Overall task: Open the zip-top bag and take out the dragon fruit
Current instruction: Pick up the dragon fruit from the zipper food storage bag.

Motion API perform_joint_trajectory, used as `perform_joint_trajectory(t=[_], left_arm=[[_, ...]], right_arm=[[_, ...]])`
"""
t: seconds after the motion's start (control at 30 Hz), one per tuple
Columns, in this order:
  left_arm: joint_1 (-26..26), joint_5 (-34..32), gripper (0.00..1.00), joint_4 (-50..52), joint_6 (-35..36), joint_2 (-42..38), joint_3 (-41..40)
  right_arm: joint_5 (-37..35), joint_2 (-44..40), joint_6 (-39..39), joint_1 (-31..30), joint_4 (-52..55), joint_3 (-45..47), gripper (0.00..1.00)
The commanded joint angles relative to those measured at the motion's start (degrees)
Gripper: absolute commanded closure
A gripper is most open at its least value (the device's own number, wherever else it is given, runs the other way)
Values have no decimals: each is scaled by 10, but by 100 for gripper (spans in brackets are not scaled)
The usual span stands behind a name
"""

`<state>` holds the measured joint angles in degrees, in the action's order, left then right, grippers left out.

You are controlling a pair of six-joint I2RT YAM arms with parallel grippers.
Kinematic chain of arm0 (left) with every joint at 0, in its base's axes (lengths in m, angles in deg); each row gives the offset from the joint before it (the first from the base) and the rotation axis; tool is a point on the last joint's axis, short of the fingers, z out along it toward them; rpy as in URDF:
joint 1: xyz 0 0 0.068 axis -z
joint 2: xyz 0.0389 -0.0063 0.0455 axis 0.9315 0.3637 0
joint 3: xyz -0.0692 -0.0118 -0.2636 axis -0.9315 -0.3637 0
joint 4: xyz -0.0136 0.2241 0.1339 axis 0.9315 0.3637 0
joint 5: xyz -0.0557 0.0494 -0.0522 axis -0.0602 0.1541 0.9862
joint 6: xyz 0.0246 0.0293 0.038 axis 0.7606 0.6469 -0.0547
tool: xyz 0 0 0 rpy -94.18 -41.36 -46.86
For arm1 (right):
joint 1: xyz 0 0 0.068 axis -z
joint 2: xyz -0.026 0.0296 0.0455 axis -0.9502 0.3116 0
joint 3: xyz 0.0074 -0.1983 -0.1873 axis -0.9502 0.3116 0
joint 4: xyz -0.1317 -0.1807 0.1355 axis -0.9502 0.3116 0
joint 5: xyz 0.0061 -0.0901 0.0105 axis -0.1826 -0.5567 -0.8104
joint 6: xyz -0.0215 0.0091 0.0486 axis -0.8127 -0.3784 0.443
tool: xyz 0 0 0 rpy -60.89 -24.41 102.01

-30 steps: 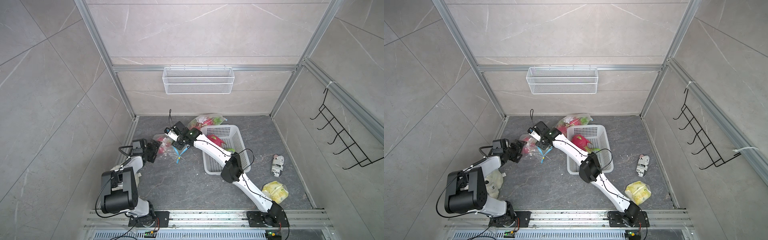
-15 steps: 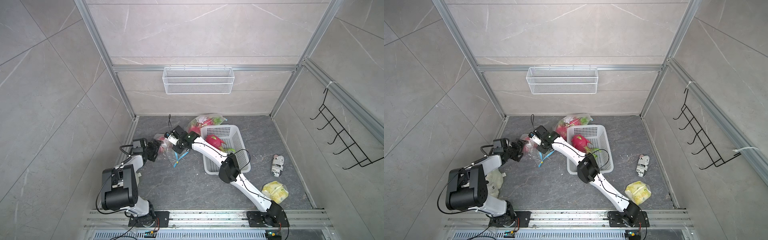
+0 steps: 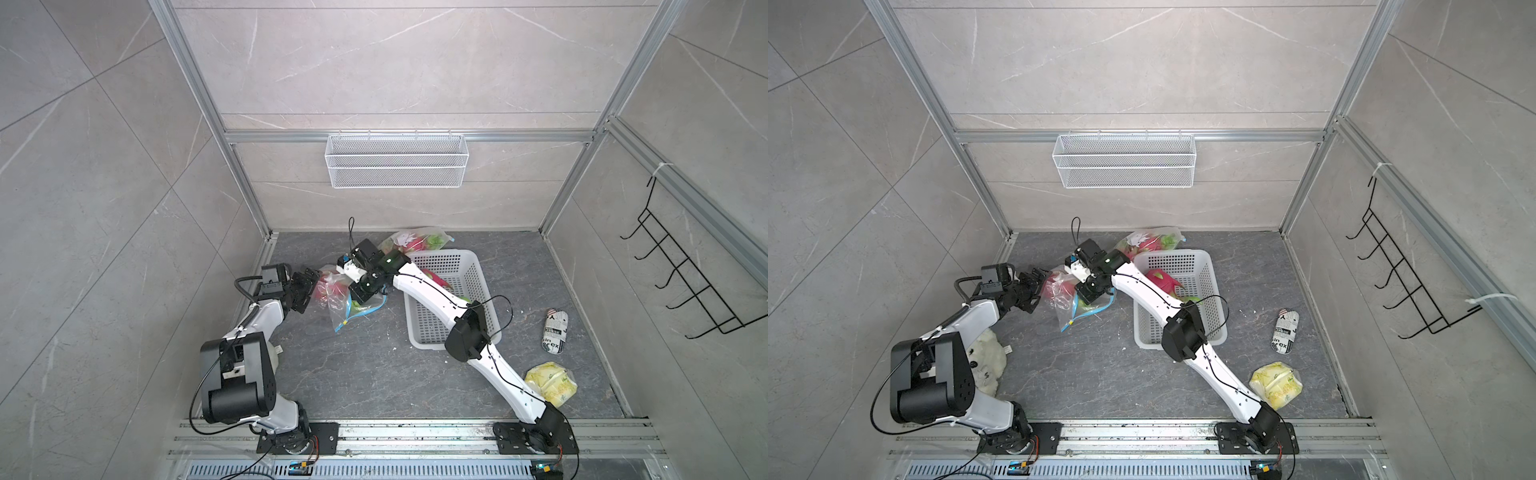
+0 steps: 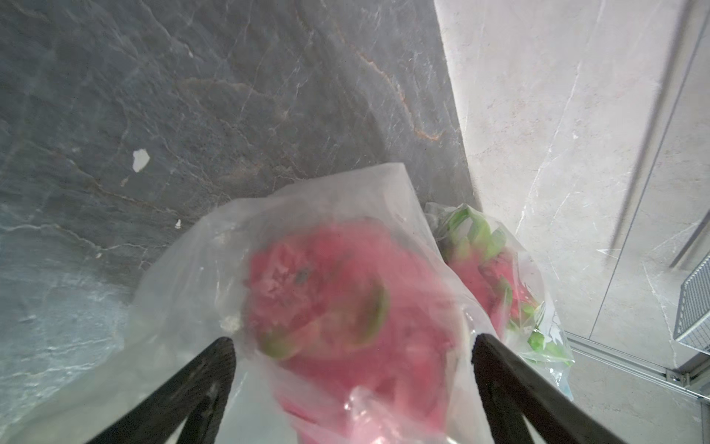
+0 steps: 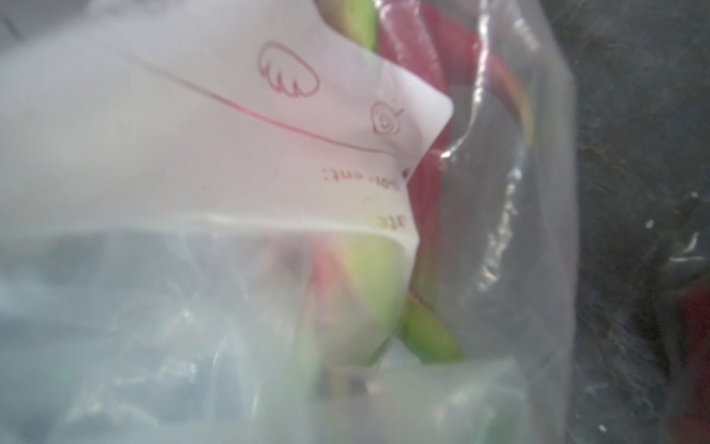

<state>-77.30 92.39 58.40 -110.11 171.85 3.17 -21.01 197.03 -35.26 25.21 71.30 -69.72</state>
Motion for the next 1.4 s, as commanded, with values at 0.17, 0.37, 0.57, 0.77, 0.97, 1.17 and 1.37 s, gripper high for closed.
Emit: perform_joint_trajectory(t=[0.17, 0.37, 0.57, 0.77, 0.97, 1.17, 1.37], left_arm=[[-2, -25, 1, 41, 27, -60, -8], [-13, -9, 0, -20, -23, -69, -47], [-34, 52, 0, -99, -82, -80, -72], [-38, 47, 0, -133, -103, -101, -82], [-32, 100, 1, -449, -335, -40, -153], [-1, 110, 1, -509, -391, -30, -143], [1, 113, 1, -536, -428, -34, -115]], right_arm=[[147, -81, 158, 36, -2, 8, 100], [153, -120, 167, 43, -5, 28, 100], [131, -185, 162, 62, -30, 129, 100], [142, -248, 167, 79, -73, 206, 100], [155, -270, 164, 86, -72, 219, 100], [156, -274, 161, 90, -72, 222, 100], [153, -273, 160, 90, -75, 238, 100]])
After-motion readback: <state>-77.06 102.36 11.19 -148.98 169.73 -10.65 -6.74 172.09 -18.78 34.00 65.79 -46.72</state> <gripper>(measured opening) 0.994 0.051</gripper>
